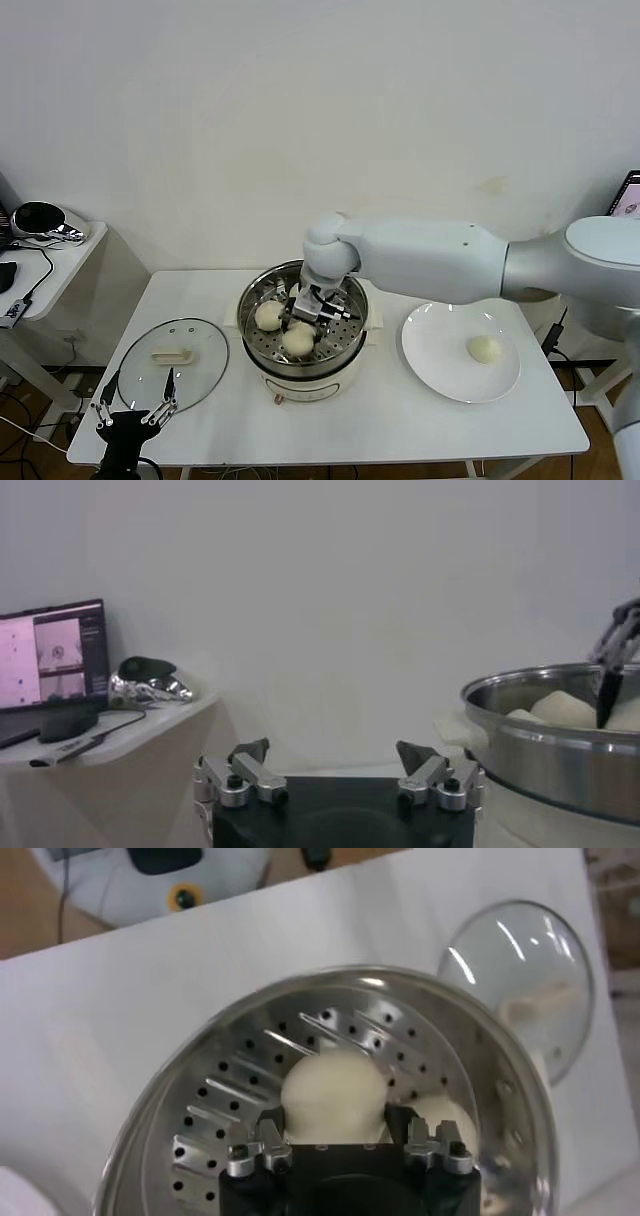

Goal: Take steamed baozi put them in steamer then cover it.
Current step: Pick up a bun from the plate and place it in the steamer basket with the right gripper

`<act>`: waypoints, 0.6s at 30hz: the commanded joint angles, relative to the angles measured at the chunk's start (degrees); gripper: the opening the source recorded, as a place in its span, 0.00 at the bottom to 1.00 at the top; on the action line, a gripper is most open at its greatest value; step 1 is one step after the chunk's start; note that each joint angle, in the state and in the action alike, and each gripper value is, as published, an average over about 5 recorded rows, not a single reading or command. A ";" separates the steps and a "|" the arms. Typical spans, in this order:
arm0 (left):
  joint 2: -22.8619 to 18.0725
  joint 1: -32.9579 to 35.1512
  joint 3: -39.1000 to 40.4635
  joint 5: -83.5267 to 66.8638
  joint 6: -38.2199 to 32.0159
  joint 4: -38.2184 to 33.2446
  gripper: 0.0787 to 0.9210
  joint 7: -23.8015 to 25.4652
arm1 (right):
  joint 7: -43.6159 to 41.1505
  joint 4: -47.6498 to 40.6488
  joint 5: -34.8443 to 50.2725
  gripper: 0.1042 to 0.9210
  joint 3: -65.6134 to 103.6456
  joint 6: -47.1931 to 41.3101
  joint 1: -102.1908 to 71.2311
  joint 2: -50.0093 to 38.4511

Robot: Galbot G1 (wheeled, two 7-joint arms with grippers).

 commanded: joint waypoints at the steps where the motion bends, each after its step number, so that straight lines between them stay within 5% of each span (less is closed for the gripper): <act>1: -0.02 0.14 0.07 0.03 -0.28 0.16 0.88 -0.05 | 0.31 -0.81 -3.14 0.63 -0.97 3.51 -1.26 1.79; 6: -0.14 0.17 0.13 0.05 -0.43 0.08 0.88 -0.09 | 1.55 -1.83 -4.14 0.65 -0.38 3.53 -2.10 1.94; 11: -0.02 0.23 0.29 0.12 -0.48 0.10 0.88 -0.13 | 2.27 -1.41 -3.98 0.79 1.41 2.84 -0.51 0.32; 18: 0.73 -0.40 0.68 0.04 -0.43 -0.04 0.88 -0.10 | -0.07 3.41 0.24 0.88 3.48 -6.42 5.93 -9.77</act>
